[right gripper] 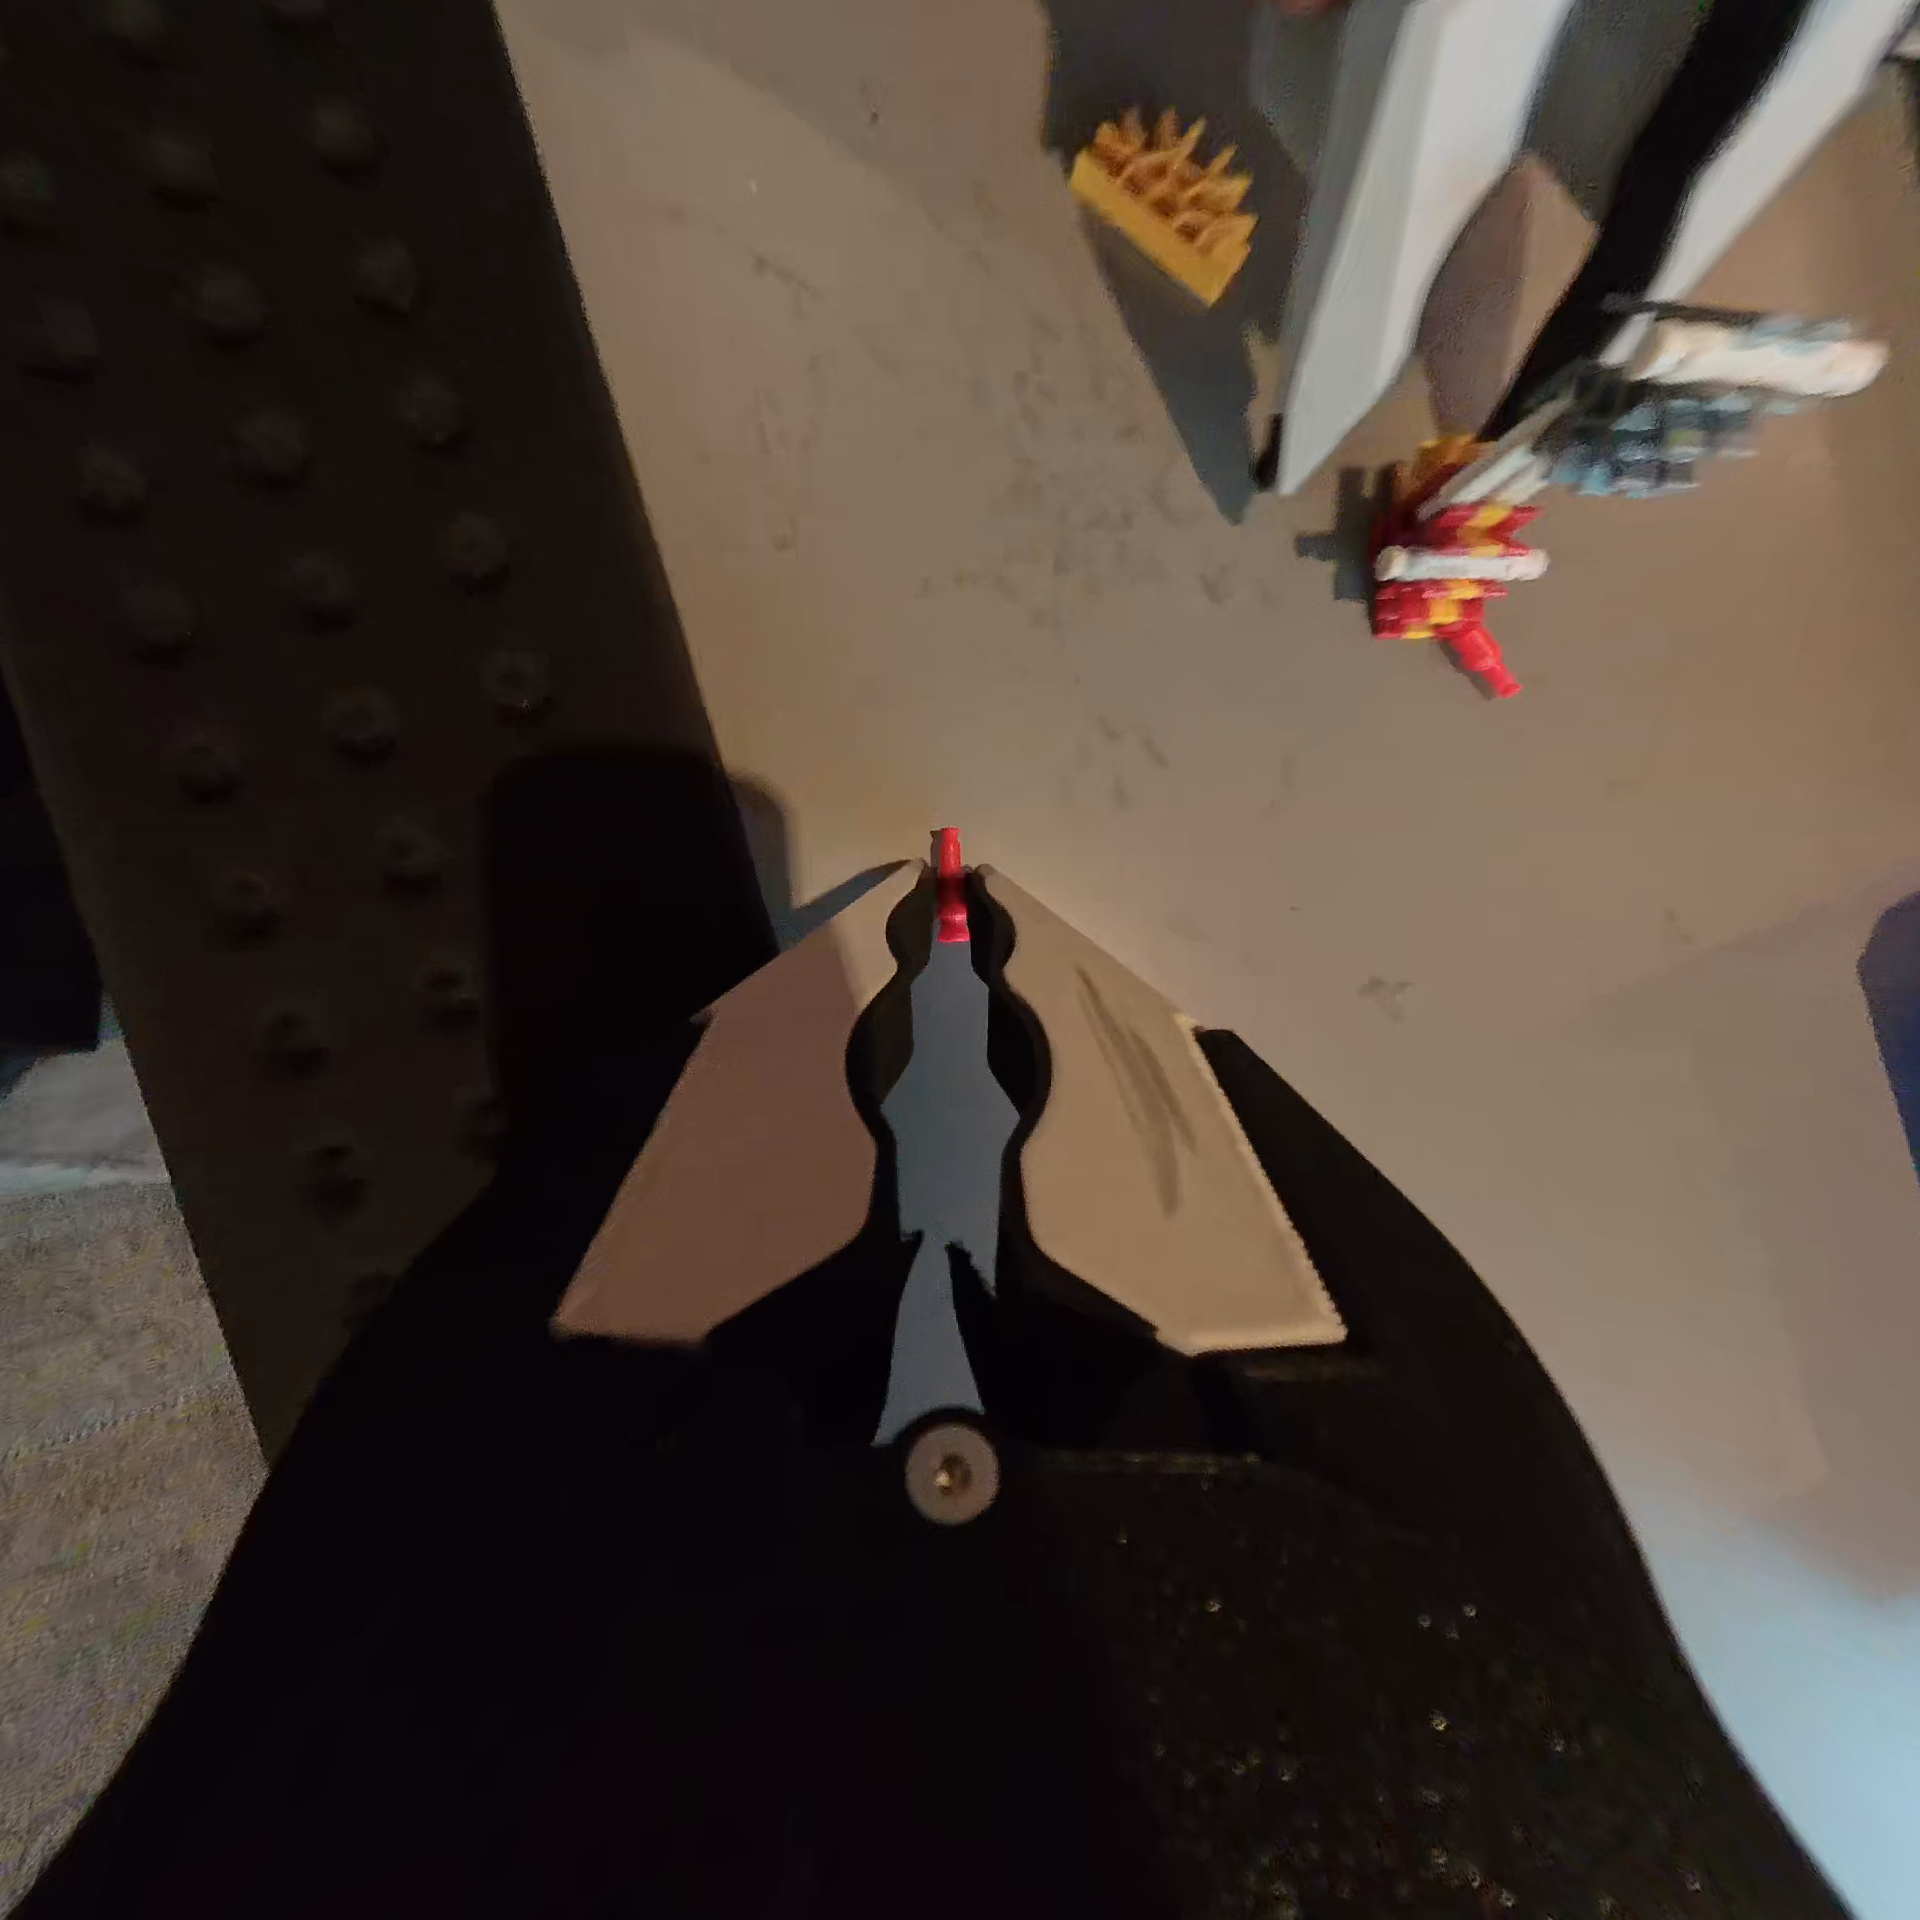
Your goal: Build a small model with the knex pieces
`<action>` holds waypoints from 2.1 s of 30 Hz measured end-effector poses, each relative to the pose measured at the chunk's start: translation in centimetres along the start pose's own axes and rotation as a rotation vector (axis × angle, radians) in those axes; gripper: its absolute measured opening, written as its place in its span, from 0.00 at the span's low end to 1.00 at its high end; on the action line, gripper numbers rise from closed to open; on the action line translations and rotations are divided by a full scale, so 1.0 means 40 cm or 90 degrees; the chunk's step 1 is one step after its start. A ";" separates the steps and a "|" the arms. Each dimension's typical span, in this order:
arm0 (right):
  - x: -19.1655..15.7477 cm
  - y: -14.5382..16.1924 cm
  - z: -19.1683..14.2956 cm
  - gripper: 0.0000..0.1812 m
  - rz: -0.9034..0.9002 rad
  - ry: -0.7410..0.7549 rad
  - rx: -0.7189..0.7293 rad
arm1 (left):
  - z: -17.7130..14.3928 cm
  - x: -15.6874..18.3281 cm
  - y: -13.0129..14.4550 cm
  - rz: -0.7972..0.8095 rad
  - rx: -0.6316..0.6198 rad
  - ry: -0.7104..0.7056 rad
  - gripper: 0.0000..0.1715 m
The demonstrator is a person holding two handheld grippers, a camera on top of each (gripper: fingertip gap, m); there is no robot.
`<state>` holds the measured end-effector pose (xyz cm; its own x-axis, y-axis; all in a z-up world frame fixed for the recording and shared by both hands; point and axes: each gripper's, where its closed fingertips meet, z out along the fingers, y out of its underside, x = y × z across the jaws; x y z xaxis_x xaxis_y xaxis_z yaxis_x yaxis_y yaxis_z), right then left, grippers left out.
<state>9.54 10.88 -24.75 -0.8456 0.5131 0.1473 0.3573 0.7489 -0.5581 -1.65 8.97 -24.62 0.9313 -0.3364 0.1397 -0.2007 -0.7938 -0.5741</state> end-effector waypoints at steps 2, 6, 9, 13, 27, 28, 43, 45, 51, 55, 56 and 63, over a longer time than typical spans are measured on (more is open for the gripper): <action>0.022 -0.016 -0.011 0.03 0.028 0.022 0.032 | -0.009 0.001 0.009 -0.004 0.003 -0.020 0.29; 0.080 -0.071 -0.049 0.02 0.122 0.061 0.134 | -0.023 -0.003 0.028 -0.046 0.007 -0.058 0.31; 0.109 -0.097 -0.058 0.02 0.189 0.065 0.182 | -0.026 0.010 0.030 -0.048 0.028 -0.070 0.30; 0.132 -0.124 -0.042 0.03 0.241 0.071 0.206 | -0.022 0.017 0.008 -0.042 0.090 -0.084 0.25; 0.160 -0.184 -0.023 0.03 0.316 0.076 0.276 | -0.014 0.011 0.018 0.018 0.052 -0.118 0.25; 0.164 -0.191 -0.027 0.03 0.332 0.077 0.291 | -0.010 0.008 0.026 0.016 0.039 -0.121 0.24; 0.192 -0.268 -0.073 0.03 0.453 0.054 0.474 | -0.040 0.028 -0.008 0.000 0.102 -0.084 0.27; 0.199 -0.284 -0.085 0.03 0.486 0.037 0.518 | -0.050 0.031 -0.013 0.016 0.106 -0.094 0.27; 0.211 -0.337 -0.092 0.03 0.487 0.028 0.567 | -0.053 0.028 -0.016 0.018 0.116 -0.106 0.27; 0.233 -0.382 -0.105 0.03 0.453 0.052 0.588 | -0.076 0.025 -0.033 0.017 0.144 -0.115 0.27; 0.238 -0.392 -0.108 0.03 0.450 0.050 0.596 | -0.083 0.025 -0.038 0.020 0.152 -0.119 0.27; 0.276 -0.419 -0.131 0.03 0.444 0.071 0.651 | -0.133 0.012 -0.067 0.036 0.196 -0.156 0.24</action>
<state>-3.71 6.19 -9.48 -0.5433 0.7403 -0.3960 0.2013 -0.3430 -0.9175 -2.27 8.24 -18.73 0.9739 -0.2144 -0.0741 -0.1874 -0.5765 -0.7953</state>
